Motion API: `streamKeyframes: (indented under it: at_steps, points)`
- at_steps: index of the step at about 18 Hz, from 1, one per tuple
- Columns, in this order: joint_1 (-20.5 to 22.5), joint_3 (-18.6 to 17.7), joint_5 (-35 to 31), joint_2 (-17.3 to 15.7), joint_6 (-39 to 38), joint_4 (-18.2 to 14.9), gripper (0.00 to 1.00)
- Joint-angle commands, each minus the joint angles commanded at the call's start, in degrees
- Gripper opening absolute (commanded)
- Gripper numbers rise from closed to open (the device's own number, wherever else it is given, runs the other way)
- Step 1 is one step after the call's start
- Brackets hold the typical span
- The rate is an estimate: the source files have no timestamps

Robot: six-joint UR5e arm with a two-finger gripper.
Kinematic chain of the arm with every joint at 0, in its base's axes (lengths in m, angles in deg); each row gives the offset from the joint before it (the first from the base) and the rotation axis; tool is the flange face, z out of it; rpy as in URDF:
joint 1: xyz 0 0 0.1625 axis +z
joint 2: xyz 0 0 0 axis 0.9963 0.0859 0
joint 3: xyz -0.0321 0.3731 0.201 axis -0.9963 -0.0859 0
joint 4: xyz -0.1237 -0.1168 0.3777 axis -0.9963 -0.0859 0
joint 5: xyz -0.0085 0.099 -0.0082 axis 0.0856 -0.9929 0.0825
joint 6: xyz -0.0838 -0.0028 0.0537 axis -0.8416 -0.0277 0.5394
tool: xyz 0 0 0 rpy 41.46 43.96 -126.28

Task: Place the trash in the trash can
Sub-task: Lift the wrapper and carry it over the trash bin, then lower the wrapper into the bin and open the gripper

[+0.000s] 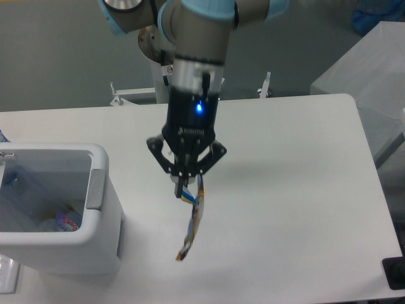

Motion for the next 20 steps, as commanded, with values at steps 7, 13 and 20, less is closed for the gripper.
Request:
streamKeyframes:
  at_steps: [7, 13, 20]
  points:
    - [-2.19, 0.09, 7.73, -5.98, -2.64, 0.00, 0.13]
    - [-8.34, -0.70, 8.27, -7.40, -2.38, 0.00, 0.13]
    - [-12.22, -1.49, 8.27, -4.94, -2.11, 0.00, 0.13]
